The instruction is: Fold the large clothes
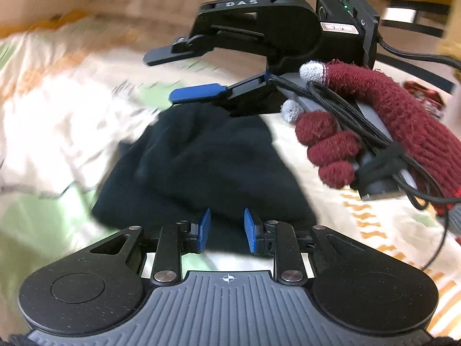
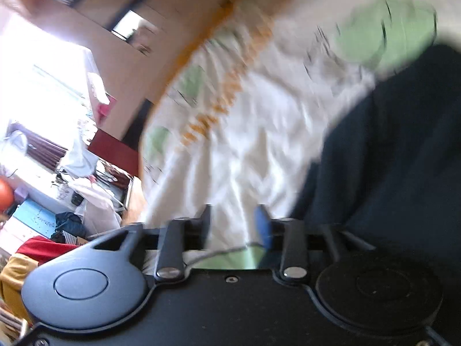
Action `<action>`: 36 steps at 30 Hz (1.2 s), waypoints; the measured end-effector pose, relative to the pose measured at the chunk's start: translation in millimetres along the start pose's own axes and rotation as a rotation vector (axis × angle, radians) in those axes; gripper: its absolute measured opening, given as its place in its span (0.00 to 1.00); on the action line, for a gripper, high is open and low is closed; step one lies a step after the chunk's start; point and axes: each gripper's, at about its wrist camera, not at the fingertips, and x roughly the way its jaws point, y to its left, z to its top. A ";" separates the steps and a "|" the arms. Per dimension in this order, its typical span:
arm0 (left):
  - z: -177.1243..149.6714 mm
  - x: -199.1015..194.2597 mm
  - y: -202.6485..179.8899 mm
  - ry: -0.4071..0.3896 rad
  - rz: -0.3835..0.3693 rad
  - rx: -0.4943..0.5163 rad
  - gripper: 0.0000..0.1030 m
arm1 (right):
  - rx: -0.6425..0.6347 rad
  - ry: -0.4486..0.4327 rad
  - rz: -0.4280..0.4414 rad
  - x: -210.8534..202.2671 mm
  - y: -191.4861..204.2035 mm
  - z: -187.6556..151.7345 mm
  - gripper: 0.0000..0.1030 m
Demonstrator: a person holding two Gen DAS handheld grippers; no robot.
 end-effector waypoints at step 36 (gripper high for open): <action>10.5 81.3 21.5 0.047 0.220 0.083 0.23 | -0.201 -0.062 -0.561 4.4 -100.9 6.9 0.01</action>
